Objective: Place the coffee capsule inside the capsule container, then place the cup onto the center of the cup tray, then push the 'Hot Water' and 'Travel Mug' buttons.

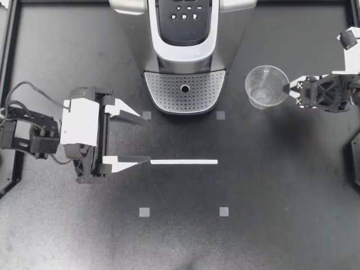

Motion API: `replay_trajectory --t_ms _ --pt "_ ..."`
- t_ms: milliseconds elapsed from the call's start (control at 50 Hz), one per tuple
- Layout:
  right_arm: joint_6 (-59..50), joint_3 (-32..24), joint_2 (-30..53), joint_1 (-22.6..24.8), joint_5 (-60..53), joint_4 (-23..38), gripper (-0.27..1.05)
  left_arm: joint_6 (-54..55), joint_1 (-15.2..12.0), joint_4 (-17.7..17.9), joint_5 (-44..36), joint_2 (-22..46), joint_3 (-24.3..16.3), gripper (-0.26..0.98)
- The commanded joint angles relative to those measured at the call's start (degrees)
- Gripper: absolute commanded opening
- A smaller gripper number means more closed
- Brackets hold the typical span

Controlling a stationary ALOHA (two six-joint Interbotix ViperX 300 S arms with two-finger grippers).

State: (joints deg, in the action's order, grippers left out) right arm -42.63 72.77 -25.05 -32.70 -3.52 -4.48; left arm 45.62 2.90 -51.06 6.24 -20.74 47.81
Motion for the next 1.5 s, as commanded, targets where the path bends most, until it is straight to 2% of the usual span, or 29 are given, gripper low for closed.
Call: replay_trajectory --t_ms 0,640,800,980,1180,1480 --pt "0.1 -1.1 0.3 -0.4 -0.5 0.2 0.48 -0.1 -0.2 0.0 -0.4 -0.4 -0.6 0.69" --pt "-0.5 -1.9 -2.0 0.0 -0.3 0.2 0.08 -0.1 -0.2 0.0 -0.4 -0.4 -0.1 0.69" --pt "-3.3 -4.0 -2.6 3.1 -1.0 0.0 0.08 0.0 -0.2 0.0 -0.4 -0.5 0.1 0.69" --pt "-5.7 -7.4 0.8 6.6 -5.7 0.0 0.08 0.0 -0.2 0.0 -0.4 -0.5 -0.1 0.69" --pt "-5.8 -12.0 7.7 7.3 -10.5 0.2 0.08 0.0 -0.2 0.0 -0.4 -0.5 -0.1 0.69" --pt "-5.6 -20.1 15.6 8.2 -10.5 2.0 0.08 0.0 -0.2 0.0 -0.4 -0.5 -0.1 0.69"
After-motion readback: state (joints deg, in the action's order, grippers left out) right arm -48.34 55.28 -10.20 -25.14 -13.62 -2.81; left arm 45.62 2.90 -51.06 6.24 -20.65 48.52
